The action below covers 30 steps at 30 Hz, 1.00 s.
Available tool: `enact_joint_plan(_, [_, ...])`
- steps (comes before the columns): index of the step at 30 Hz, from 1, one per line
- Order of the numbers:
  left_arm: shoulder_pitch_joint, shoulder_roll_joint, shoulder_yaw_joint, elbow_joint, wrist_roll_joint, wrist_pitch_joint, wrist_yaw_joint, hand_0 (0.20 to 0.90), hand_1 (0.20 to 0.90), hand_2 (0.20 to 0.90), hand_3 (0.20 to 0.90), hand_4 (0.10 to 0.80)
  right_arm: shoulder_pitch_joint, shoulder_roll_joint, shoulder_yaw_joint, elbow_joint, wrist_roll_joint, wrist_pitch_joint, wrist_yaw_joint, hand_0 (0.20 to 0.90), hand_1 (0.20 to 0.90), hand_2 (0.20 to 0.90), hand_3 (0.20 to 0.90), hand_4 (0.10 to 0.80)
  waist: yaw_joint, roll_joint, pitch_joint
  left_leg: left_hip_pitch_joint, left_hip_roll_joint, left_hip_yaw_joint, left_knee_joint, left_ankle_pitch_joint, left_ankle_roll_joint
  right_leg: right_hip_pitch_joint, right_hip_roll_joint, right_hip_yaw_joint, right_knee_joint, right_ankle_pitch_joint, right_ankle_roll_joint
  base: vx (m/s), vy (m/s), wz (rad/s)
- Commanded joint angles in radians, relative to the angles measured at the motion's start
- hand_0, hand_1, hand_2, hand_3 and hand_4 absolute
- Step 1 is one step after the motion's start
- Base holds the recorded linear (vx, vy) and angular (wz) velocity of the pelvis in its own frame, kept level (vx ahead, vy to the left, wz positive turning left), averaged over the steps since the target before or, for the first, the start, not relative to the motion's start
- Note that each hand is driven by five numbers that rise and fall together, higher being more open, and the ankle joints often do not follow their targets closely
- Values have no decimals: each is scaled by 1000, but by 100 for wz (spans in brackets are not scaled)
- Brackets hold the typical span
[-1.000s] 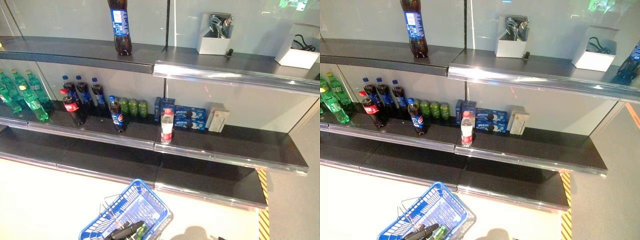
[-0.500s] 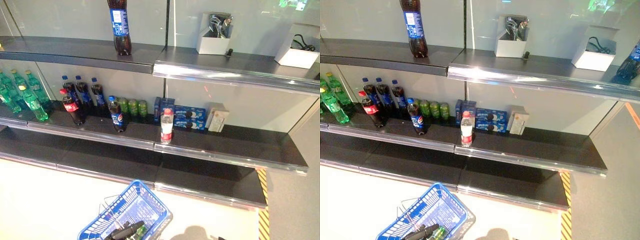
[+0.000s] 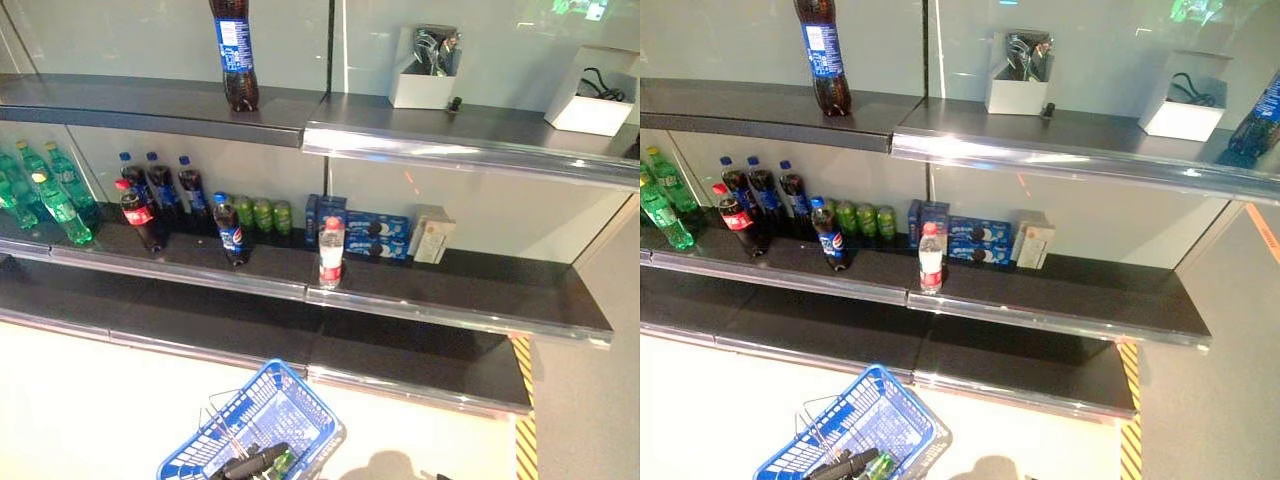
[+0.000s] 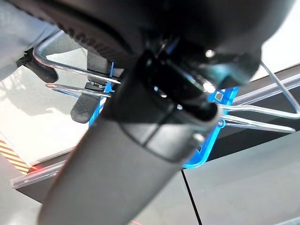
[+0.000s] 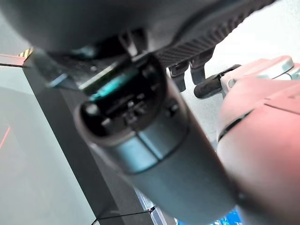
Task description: Pick up the drink and place into the basket.
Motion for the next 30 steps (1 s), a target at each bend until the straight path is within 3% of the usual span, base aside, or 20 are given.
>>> enact_joint_plan(1, [-76,0,28,-25,16,-72,-94,300,300,300,200,100,-85,-40,25,55,-15,-42,28,900,900,900,900,800,30,34,40,24,-65,1,5,-51,68,-2,61,-71,52,2,-54,5,-56,0])
enact_joint_plan(11, [-47,-21,31,-46,-8,-74,-91,300,300,300,200,100,-89,-51,27,51,-63,-26,7,900,900,900,900,800,76,36,58,26,-60,-15,5,-35,59,28,68,-129,32,0,-66,20,-7,8])
enact_joint_plan(15, [-54,-21,26,-44,41,-65,-117,300,300,300,200,100,-75,-48,11,55,-30,-38,-21,900,900,900,900,800,73,32,63,14,-47,108,5,-31,32,47,43,-241,21,2,-38,2,155,40])
enact_joint_plan(16, [-58,-19,33,-40,49,-65,-121,300,300,300,200,100,-74,-50,5,54,-29,-39,-27,900,900,900,900,800,75,29,71,2,-54,117,5,-17,43,35,34,-264,36,10,-42,9,233,86])
enact_joint_plan(22, [-68,-14,53,-30,24,-67,-126,300,300,300,200,100,-83,-62,4,48,-66,-41,3,900,900,900,900,800,114,17,70,-31,-101,36,5,-25,79,0,0,-275,151,-7,-26,31,194,65])
enact_joint_plan(25, [-89,-8,42,-34,10,-68,-112,300,300,300,200,100,-101,-54,14,14,-56,-18,-4,900,900,900,900,800,118,24,85,-39,-123,-10,5,-24,112,-117,-44,-212,418,31,-15,3,227,52])
enact_joint_plan(27, [-106,-3,25,-44,-12,-68,-105,300,300,300,200,100,-108,-52,28,-7,-46,-16,-4,900,900,900,900,800,109,36,107,-42,-136,-45,5,-20,136,-215,-53,-126,618,61,-18,-39,176,103])
enact_joint_plan(28, [-111,-2,12,-45,-9,-66,-105,300,300,300,200,100,-107,-51,29,-4,-29,-24,-6,900,900,900,900,800,99,45,121,-35,-146,-87,5,-19,149,-258,-26,-61,712,83,-26,-1,93,102])
enact_joint_plan(30, [-113,-2,1,-56,7,-60,-95,300,300,300,200,100,-104,-57,24,2,-14,-31,4,900,900,900,900,800,83,55,131,-23,-152,-140,5,-20,156,-304,14,7,751,95,-39,31,15,94])
